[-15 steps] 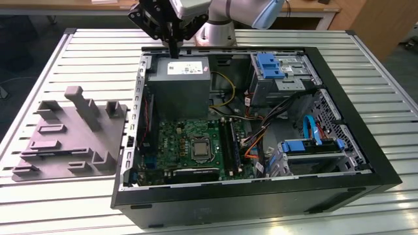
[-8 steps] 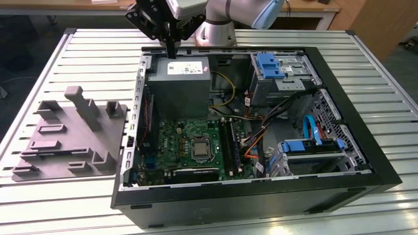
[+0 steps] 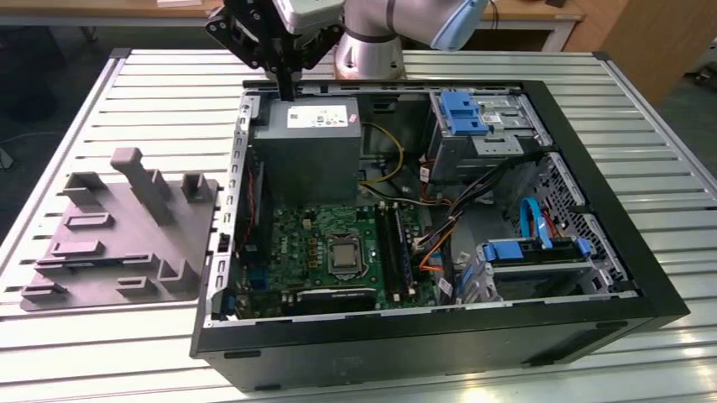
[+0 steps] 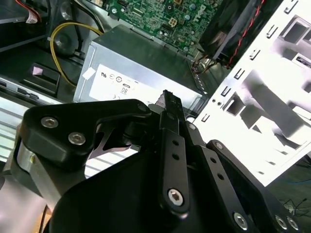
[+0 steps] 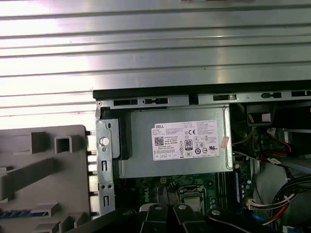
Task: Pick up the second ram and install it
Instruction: 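Reach for the second ram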
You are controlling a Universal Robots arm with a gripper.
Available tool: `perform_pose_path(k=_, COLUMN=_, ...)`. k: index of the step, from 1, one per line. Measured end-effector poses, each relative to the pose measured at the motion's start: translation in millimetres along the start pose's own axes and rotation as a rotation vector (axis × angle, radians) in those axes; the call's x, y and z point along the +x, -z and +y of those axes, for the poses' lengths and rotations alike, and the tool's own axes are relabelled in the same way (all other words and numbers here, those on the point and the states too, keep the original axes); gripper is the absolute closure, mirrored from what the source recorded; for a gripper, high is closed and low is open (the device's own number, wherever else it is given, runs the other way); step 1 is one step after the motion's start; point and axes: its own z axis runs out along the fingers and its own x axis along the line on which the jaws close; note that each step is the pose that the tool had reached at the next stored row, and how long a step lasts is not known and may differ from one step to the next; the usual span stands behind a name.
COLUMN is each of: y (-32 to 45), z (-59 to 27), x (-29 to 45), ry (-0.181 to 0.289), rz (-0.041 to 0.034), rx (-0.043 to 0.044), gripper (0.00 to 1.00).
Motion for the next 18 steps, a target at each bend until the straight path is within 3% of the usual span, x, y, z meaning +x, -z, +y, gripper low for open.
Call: perform_pose_path(k=18, y=-0.7, z=-1.7, x=22.2, ry=0.0, rz=0.0001, rx=0.0001, gripper=0.9)
